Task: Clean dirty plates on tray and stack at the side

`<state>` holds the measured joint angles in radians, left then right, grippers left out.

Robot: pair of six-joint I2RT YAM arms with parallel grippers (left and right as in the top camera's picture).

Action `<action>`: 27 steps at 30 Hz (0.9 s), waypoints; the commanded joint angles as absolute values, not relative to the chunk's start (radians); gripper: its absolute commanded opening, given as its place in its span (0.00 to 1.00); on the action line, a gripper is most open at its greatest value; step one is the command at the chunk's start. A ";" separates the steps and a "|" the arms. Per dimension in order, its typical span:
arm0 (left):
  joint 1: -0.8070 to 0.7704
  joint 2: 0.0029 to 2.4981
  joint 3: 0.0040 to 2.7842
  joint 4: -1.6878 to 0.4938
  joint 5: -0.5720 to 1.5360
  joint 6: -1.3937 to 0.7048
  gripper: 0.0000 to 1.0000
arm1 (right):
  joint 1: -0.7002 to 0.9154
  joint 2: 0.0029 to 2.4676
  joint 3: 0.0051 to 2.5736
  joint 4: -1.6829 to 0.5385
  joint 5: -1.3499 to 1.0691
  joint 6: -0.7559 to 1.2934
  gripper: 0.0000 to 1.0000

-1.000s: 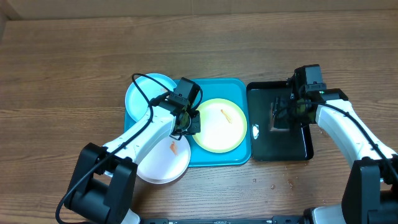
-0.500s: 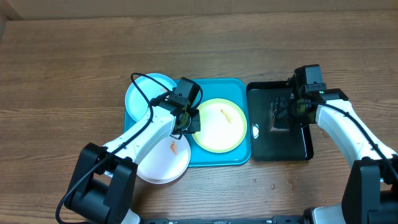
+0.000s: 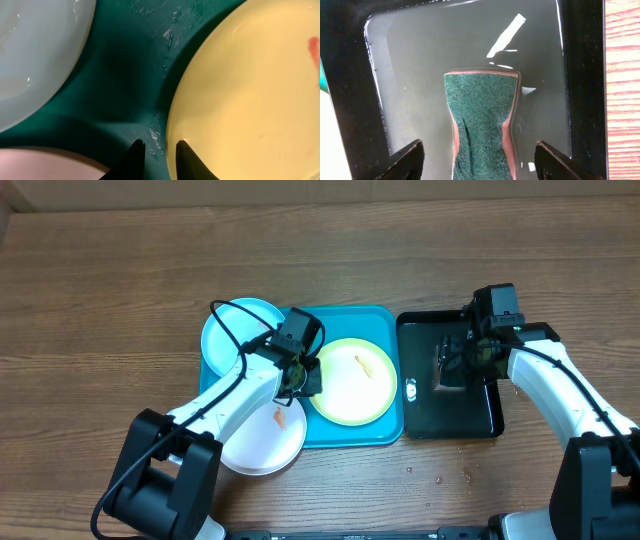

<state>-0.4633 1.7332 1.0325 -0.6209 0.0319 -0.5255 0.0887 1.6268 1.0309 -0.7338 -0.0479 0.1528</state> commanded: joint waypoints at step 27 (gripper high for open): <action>-0.465 1.747 0.982 -0.510 0.045 -0.535 0.04 | 0.092 1.631 1.002 -0.711 -0.020 0.123 0.79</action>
